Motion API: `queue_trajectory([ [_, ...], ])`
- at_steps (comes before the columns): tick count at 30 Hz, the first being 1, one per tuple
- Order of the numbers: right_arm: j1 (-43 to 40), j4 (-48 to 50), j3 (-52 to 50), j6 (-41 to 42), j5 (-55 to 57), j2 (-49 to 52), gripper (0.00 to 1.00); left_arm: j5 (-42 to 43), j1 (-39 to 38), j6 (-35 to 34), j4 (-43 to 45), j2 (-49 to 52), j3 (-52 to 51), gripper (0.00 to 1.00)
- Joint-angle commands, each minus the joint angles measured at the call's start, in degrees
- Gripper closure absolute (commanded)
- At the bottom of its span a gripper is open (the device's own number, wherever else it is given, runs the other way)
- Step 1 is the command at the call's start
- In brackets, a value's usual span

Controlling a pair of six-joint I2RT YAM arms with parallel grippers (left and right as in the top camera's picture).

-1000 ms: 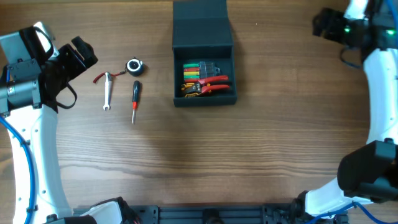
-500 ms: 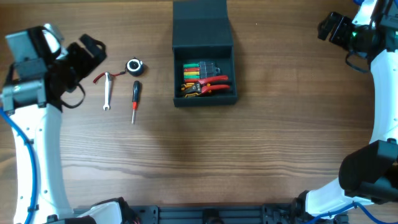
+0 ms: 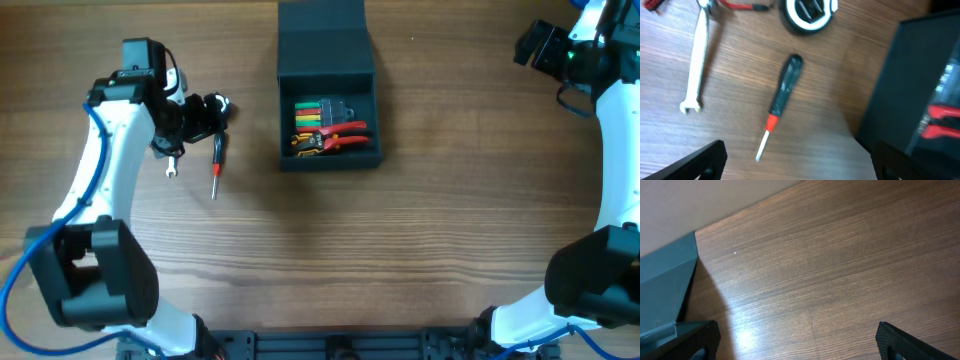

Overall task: Pack container
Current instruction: 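Move the left gripper down over the black tape measure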

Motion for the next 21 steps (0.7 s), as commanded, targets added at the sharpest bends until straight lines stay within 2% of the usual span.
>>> queue_trajectory([
  [1, -0.22, -0.02, 0.02, 1.07, 1.03, 0.76, 0.0, -9.51, -1.49, 3.8, 2.43, 0.17, 3.85, 0.02],
  [6, -0.22, -0.22, 0.02, 1.11, 1.01, 0.76, 0.0, -13.03, -1.79, 10.27, 7.13, 1.68, 13.55, 0.02],
  [9, -0.22, -0.94, 0.02, 1.22, 1.01, 0.76, 0.0, -14.4, -1.86, 15.06, 6.64, 8.15, 20.11, 0.02],
  [11, -0.2, -1.51, 0.02, 1.27, 1.01, 0.76, 0.0, -14.97, -2.23, 19.06, 3.93, 13.77, 23.61, 0.05],
  [13, -0.22, -2.32, 0.02, 1.25, 0.98, 0.76, 0.0, -18.58, -3.61, 22.73, -0.42, 20.57, 27.26, 0.13],
  [15, -0.2, -3.04, 0.02, 1.27, 0.98, 0.76, 0.0, -19.28, -4.61, 23.32, -1.18, 23.43, 28.0, 0.18],
  [21, -0.2, -5.18, 0.02, 1.27, 0.98, 0.76, 0.0, -13.88, -6.47, 23.45, -0.31, 25.7, 28.0, 0.1],
])
